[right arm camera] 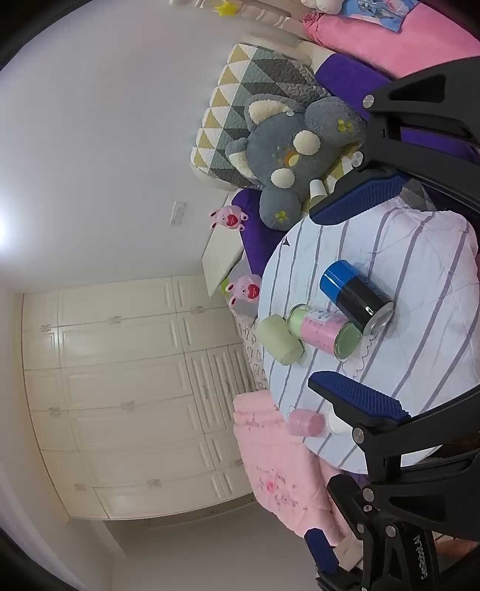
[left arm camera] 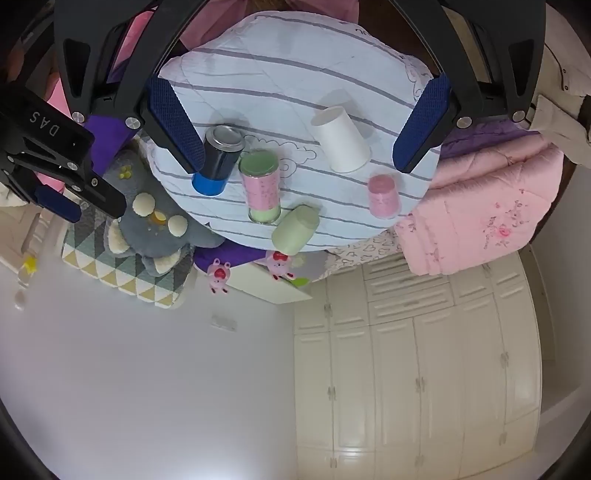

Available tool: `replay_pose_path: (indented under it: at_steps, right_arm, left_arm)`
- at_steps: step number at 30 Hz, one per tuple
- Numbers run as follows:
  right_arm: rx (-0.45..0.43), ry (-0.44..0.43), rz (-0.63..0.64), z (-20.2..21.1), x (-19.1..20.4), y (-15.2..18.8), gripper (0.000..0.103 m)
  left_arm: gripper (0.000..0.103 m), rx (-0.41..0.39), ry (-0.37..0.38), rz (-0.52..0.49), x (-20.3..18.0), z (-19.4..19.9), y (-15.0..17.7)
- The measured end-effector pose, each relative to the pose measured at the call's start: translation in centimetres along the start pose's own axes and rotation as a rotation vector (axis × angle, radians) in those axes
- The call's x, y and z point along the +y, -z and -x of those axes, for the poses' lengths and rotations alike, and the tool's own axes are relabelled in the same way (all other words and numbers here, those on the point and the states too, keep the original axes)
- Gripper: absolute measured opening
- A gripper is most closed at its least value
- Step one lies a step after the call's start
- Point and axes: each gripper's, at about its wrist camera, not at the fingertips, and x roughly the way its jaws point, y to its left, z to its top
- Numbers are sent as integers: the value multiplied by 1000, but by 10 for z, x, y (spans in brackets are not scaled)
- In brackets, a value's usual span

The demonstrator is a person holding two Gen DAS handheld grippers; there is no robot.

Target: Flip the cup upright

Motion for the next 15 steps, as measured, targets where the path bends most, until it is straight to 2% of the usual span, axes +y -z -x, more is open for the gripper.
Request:
replay_pose_path:
  at_steps: [15]
  right_arm:
    - [10, -2, -1, 2, -1, 0, 83]
  left_arm:
    - [103, -1, 0, -13, -4, -2, 2]
